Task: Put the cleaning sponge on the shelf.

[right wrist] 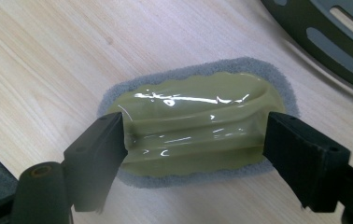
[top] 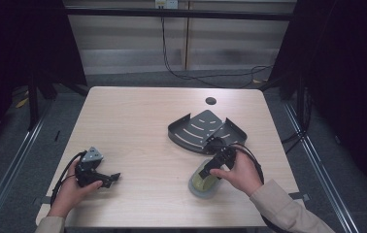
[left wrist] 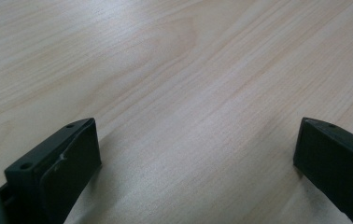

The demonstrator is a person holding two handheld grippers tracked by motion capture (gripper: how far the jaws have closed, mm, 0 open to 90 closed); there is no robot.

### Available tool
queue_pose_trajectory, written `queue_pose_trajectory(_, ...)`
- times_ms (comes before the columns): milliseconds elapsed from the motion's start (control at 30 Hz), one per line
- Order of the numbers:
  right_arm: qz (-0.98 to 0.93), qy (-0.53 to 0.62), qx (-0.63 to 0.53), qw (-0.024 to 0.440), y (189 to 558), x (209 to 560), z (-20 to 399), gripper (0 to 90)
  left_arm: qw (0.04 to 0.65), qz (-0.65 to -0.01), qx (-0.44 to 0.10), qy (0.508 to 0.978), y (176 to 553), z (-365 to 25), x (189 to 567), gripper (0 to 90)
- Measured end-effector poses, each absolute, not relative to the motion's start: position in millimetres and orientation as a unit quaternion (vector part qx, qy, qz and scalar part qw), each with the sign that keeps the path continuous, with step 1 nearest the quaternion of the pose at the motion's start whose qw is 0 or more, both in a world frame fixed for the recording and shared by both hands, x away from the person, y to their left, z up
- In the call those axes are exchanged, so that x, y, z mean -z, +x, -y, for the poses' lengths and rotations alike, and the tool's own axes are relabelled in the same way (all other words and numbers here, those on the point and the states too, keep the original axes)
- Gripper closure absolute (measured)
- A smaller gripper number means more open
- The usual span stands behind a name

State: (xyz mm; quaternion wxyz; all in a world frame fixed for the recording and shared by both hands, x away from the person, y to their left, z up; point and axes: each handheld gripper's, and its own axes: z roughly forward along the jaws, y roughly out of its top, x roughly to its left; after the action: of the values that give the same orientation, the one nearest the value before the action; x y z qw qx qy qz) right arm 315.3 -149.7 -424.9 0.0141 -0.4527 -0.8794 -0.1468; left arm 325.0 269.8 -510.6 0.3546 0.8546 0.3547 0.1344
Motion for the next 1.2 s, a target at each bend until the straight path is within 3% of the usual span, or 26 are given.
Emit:
queue_pose_trajectory(467, 0.876, -0.459, 0.148, 0.013, 318.5, 422.9, 150.0, 19.9, 0.354, -0.354, -0.135, 0.855, 325.0, -269.9, 510.5, 0.0)
queue_pose_trajectory(600, 0.878, -0.460, 0.133, 0.004, 318.2, 429.7, 144.4, 13.7, 0.354, -0.355, -0.135, 0.855, 324.9, -269.8, 510.4, 0.0)
queue_pose_trajectory(867, 0.865, -0.480, 0.145, 0.000, 319.2, 427.0, 142.9, 16.4, 0.354, -0.355, -0.135, 0.855, 325.0, -269.8, 510.5, 0.0)
queue_pose_trajectory(933, 0.866, -0.480, 0.139, -0.003, 320.1, 429.2, 140.6, 13.1, 0.355, -0.355, -0.134, 0.855, 325.0, -269.8, 510.6, 0.0)
queue_pose_trajectory(1200, 0.863, -0.485, 0.144, -0.012, 321.3, 427.5, 140.5, 17.4, 0.354, -0.354, -0.135, 0.855, 325.0, -269.8, 510.5, 0.0)
